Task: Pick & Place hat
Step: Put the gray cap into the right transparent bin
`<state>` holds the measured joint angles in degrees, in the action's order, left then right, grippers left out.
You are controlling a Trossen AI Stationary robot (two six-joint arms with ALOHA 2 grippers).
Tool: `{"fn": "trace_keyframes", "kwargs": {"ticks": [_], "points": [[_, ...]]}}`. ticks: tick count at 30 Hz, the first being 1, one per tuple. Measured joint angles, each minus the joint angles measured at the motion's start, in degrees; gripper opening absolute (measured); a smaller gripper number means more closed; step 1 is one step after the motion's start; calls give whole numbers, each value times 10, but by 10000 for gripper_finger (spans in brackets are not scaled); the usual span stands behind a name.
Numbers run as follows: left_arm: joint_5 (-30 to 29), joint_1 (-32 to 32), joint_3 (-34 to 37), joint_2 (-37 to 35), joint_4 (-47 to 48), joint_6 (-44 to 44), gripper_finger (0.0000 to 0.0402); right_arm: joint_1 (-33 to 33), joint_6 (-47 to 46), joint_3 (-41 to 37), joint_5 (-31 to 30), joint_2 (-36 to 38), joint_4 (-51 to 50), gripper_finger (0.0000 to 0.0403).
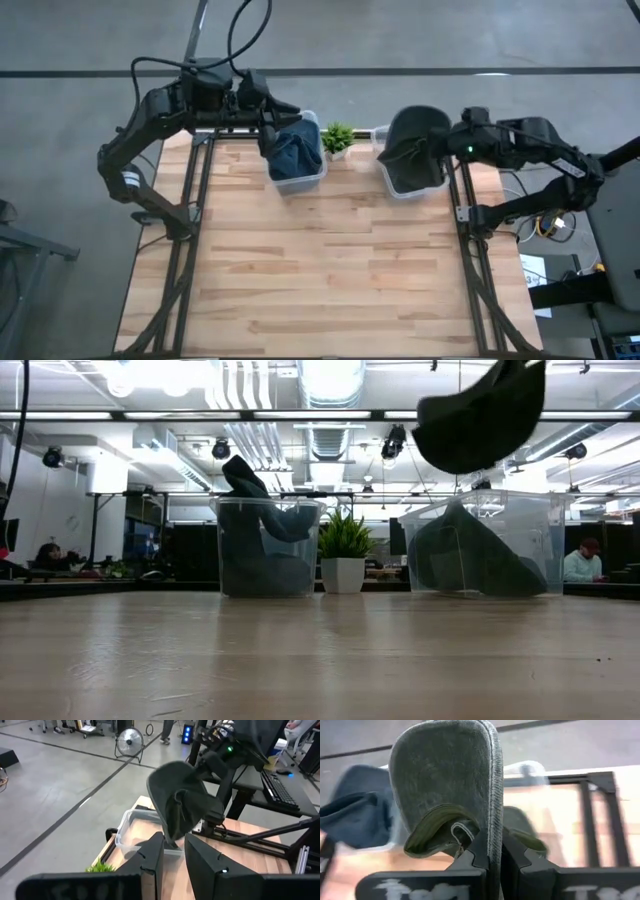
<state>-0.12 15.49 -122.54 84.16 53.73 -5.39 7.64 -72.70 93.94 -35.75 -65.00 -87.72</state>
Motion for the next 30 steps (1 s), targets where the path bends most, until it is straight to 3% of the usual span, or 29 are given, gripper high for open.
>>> {"fn": "trace_keyframes", "kwargs": {"ticks": [17, 30], "points": [[0, 0, 0, 0, 23, 5, 71, 199, 200, 2, 148, -93, -13, 11], [0, 0, 0, 0, 27, 8, 71, 292, 323, 2, 243, -206, 39, 11]]}}
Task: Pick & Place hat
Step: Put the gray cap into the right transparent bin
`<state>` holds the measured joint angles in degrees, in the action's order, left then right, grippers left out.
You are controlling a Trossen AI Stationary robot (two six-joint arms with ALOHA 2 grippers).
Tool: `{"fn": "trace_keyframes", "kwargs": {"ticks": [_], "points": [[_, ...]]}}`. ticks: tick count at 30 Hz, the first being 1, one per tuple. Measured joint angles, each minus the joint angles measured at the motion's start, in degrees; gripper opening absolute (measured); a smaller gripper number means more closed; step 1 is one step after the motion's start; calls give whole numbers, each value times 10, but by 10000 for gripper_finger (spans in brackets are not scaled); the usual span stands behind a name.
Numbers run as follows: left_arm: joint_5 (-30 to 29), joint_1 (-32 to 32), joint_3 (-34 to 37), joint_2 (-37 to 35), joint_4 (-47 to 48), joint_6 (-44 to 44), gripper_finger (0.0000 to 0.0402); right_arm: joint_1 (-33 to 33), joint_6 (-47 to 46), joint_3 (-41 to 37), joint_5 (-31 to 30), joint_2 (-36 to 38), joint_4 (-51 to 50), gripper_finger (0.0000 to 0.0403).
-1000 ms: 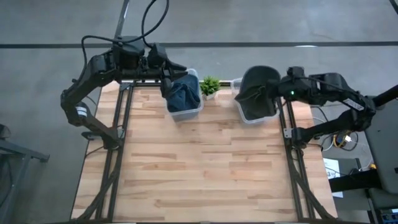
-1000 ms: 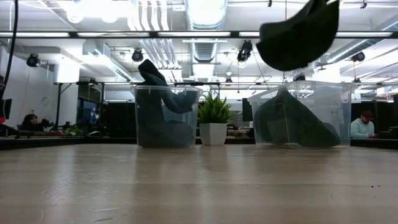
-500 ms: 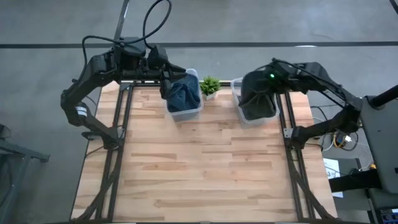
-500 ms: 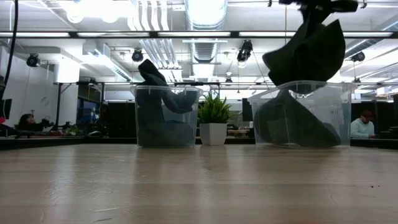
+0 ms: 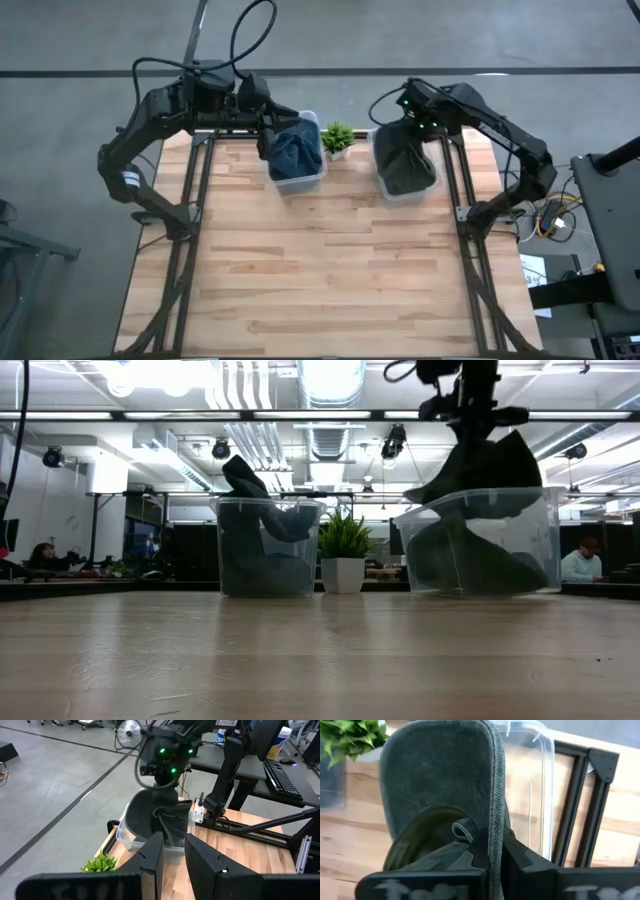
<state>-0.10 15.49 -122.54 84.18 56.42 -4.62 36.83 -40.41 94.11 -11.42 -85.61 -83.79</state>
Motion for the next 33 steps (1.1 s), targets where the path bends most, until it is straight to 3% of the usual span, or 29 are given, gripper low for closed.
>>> {"fn": "trace_keyframes", "kwargs": {"ticks": [9, 14, 19, 28, 33], "points": [[0, 0, 0, 0, 0, 0, 71, 31, 28, 0, 13, -42, 0, 13], [0, 0, 0, 0, 0, 0, 71, 40, 43, -2, 10, -50, -2, 35], [0, 0, 0, 0, 0, 0, 71, 46, 71, -9, 10, -56, -17, 90], [0, 0, 0, 0, 0, 3, 71, 54, 70, -11, 13, -61, -20, 226], [0, 0, 0, 0, 0, 3, 71, 55, 62, -13, 59, -61, -29, 267]]}}
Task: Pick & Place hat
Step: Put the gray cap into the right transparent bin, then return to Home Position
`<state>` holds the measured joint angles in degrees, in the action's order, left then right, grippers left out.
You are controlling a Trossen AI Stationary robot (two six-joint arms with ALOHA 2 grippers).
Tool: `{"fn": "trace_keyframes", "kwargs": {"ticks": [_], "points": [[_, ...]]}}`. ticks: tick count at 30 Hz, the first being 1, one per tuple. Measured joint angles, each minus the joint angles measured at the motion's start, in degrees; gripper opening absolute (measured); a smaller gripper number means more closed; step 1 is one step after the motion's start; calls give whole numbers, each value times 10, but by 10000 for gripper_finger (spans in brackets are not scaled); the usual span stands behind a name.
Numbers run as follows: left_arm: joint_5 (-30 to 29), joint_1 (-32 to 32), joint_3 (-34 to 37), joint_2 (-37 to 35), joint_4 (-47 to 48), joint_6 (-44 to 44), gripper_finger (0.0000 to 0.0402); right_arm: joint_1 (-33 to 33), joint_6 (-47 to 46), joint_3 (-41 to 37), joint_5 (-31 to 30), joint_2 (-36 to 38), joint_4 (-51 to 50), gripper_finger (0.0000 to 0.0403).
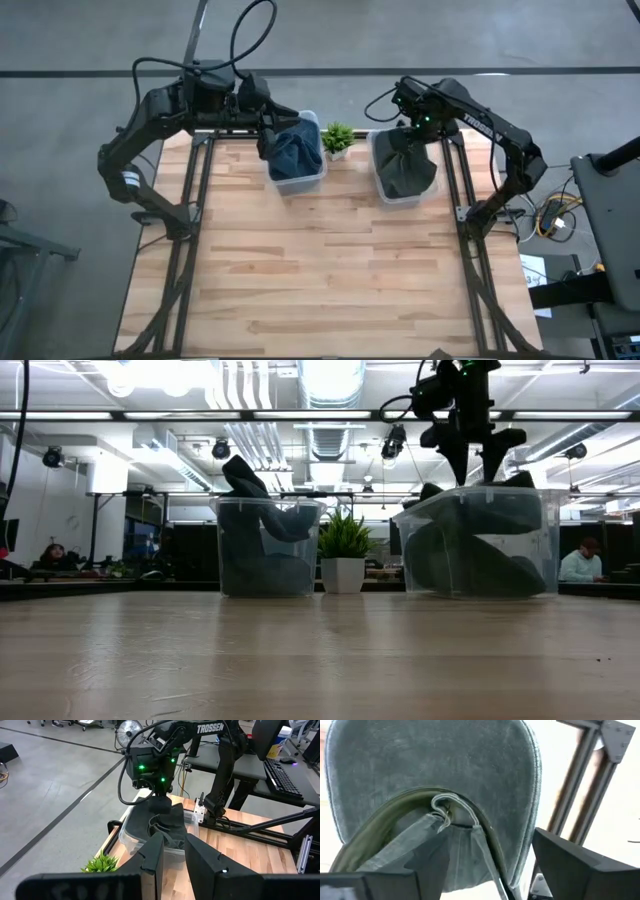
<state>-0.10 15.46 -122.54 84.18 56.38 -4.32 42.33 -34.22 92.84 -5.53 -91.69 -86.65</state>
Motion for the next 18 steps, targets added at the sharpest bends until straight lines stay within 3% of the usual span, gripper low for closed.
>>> {"fn": "trace_keyframes", "kwargs": {"ticks": [11, 18], "points": [[0, 0, 0, 0, 0, 3, 71, -1, -39, 31, -19, 64, -20, 288], [3, 0, 0, 0, 21, 7, 71, -70, -78, 30, -18, 128, 27, 281]]}}
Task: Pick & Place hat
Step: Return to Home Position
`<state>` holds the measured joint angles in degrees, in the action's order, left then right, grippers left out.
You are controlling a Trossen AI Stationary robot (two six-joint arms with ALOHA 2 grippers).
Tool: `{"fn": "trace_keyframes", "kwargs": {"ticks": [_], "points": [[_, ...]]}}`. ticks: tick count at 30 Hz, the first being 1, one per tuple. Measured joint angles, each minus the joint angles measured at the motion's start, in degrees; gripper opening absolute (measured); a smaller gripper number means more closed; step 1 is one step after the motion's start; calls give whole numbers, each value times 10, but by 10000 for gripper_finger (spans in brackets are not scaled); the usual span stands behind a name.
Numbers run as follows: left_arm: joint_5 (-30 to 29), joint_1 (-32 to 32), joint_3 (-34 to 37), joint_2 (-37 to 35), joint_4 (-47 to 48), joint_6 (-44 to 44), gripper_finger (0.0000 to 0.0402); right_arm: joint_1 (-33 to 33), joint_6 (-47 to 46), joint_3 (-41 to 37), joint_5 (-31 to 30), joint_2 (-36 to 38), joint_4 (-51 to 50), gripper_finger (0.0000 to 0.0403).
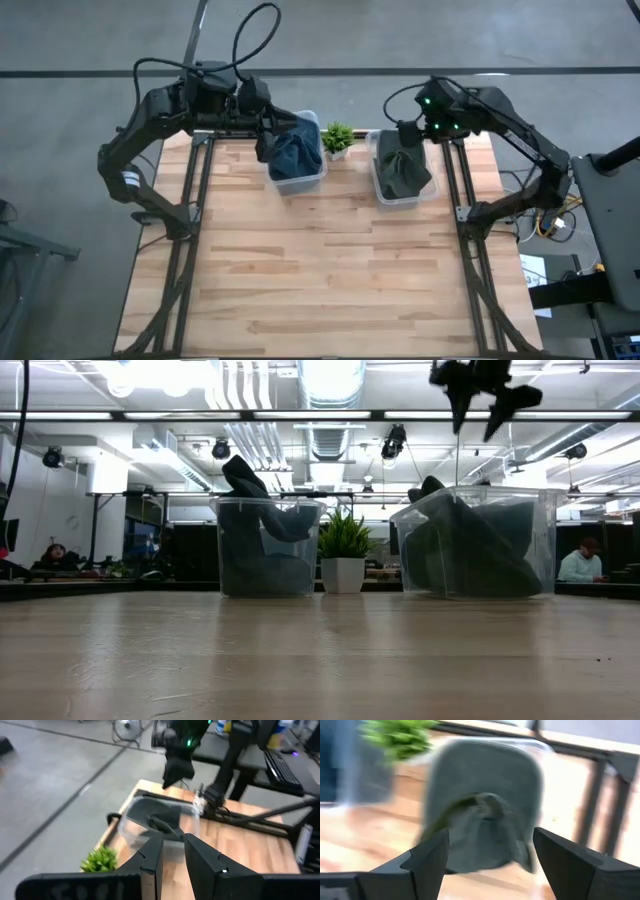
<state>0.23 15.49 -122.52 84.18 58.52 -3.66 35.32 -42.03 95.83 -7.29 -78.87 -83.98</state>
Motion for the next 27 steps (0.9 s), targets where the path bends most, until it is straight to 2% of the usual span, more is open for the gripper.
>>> {"fn": "trace_keyframes", "kwargs": {"ticks": [7, 12, 15, 17, 20, 23, 27], "points": [[36, 0, 18, -2, 10, -23, 71, -144, -16, -36, -33, 63, 179, 252], [78, 0, 46, -18, 4, -26, 67, -231, 9, -73, -50, 74, 247, 227], [87, -4, 79, -24, -9, -40, 40, -280, 32, -101, -70, 71, 291, 178], [87, -9, 104, -29, -27, -51, 13, -308, 55, -125, -75, 71, 340, 126], [79, -14, 145, -43, -52, -55, 4, -339, 87, -163, -77, 74, 430, 36], [77, -14, 197, -59, -58, -68, 1, -368, 132, -213, -75, 82, 534, 15], [73, -20, 295, -107, -124, -91, 2, -400, 170, -298, -72, 106, 687, 9]]}}
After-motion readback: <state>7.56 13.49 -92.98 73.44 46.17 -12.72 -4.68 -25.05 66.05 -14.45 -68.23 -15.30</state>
